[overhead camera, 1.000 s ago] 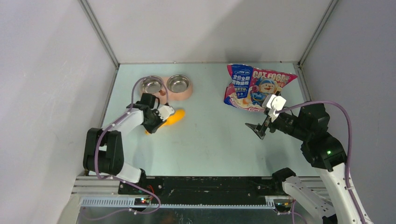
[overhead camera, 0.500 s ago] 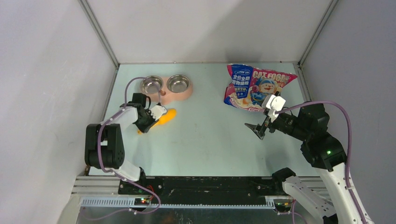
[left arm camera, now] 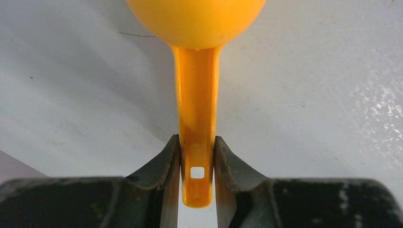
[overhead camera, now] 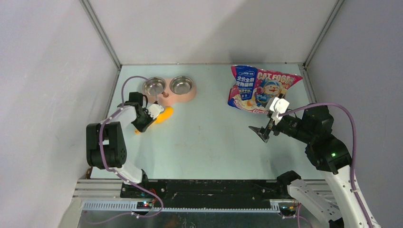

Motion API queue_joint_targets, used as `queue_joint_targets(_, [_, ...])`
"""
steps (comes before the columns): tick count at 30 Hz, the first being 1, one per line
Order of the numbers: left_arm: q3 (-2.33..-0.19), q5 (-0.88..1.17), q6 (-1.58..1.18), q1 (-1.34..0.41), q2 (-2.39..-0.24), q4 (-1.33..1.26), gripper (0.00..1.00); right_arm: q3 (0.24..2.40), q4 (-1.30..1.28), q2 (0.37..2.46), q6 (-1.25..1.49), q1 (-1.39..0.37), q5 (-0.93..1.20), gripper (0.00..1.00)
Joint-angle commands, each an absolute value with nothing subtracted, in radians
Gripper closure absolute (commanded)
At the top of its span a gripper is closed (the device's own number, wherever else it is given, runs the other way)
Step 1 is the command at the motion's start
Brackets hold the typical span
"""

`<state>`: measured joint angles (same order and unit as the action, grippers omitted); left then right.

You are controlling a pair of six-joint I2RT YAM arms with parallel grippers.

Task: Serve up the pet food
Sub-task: Move the spatula to the center of the board.

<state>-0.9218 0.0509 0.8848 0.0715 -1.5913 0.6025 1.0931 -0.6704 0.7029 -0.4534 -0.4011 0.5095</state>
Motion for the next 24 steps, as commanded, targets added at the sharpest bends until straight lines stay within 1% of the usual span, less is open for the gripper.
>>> queue_joint_targets(1, [-0.952, 0.056, 0.916, 0.081, -1.584, 0.600, 0.69, 1.096, -0.634, 0.699, -0.459, -0.408, 0.496, 0.01])
queue_joint_targets(2, [-0.953, 0.059, 0.918, 0.081, -1.581, 0.609, 0.64, 1.096, -0.633, 0.699, -0.457, -0.408, 0.496, 0.00])
queue_joint_targets(3, [-0.958, 0.063, 0.921, 0.080, -1.571, 0.613, 0.61, 1.095, -0.631, 0.699, -0.456, -0.408, 0.496, 0.00])
queue_joint_targets(4, [-0.960, 0.065, 0.922, 0.081, -1.565, 0.623, 0.56, 1.096, -0.632, 0.699, -0.455, -0.408, 0.496, 0.00])
queue_joint_targets(5, [-0.964, 0.068, 0.926, 0.081, -1.552, 0.628, 0.53, 1.096, -0.630, 0.698, -0.453, -0.408, 0.495, 0.00])
queue_joint_targets(6, [-0.967, 0.069, 0.926, 0.081, -1.544, 0.639, 0.48, 1.096, -0.629, 0.698, -0.453, -0.407, 0.495, 0.00])
queue_joint_targets(8, [-0.971, 0.069, 0.929, 0.081, -1.517, 0.651, 0.43, 1.096, -0.626, 0.698, -0.451, -0.407, 0.494, 0.00])
queue_joint_targets(12, [-1.013, 0.095, 0.913, 0.081, -1.452, 0.713, 0.39, 1.097, -0.616, 0.698, -0.443, -0.408, 0.484, 0.01])
queue_joint_targets(16, [-1.088, 0.154, 0.865, 0.071, -1.334, 0.784, 0.29, 1.097, -0.593, 0.702, -0.418, -0.406, 0.464, 0.00])
queue_joint_targets(17, [-1.113, 0.158, 0.858, 0.055, -1.315, 0.802, 0.23, 1.097, -0.583, 0.702, -0.413, -0.406, 0.456, 0.01])
queue_joint_targets(18, [-1.135, 0.156, 0.838, 0.027, -1.275, 0.806, 0.19, 1.097, -0.567, 0.704, -0.398, -0.406, 0.436, 0.01])
queue_joint_targets(19, [-1.143, 0.149, 0.825, -0.003, -1.252, 0.805, 0.10, 1.097, -0.556, 0.707, -0.388, -0.406, 0.420, 0.00])
queue_joint_targets(20, [-1.151, 0.116, 0.796, -0.027, -1.209, 0.798, 0.06, 1.097, -0.523, 0.710, -0.361, -0.403, 0.370, 0.00])
queue_joint_targets(21, [-1.165, 0.091, 0.781, -0.089, -1.185, 0.777, 0.02, 1.097, -0.503, 0.713, -0.341, -0.401, 0.339, 0.00])
queue_joint_targets(22, [-1.180, 0.034, 0.753, -0.126, -1.144, 0.764, 0.01, 1.097, -0.456, 0.721, -0.305, -0.390, 0.273, 0.01])
queue_joint_targets(24, [-1.210, -0.076, 0.718, -0.298, -1.092, 0.719, 0.00, 1.105, -0.398, 0.745, -0.251, -0.363, 0.184, 0.00])
